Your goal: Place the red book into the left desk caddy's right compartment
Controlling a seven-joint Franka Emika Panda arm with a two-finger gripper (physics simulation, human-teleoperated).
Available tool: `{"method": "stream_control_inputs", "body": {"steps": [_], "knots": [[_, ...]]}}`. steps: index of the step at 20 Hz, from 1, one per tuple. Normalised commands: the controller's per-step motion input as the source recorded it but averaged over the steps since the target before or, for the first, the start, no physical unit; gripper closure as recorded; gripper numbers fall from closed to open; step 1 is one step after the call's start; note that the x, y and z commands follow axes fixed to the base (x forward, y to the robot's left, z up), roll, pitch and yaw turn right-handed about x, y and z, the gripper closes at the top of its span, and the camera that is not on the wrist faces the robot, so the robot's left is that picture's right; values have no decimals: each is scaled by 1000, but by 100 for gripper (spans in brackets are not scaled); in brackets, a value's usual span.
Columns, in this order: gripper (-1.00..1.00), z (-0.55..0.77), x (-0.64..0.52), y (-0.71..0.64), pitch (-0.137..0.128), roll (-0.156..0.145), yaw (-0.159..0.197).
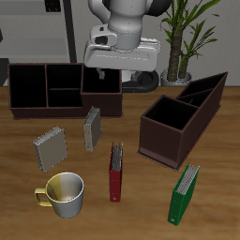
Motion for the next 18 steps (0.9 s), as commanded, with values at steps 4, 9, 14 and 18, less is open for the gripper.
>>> {"method": "stream_control_inputs", "body": {"steps": [4, 9, 14, 18], "knots": [[-100, 46, 303, -10, -8, 9, 21], [-100, 61, 309, -3, -28, 2, -6], [-100, 26, 371, -67, 9, 16, -17], [-100, -9, 373, -167, -34, -56, -9]]}}
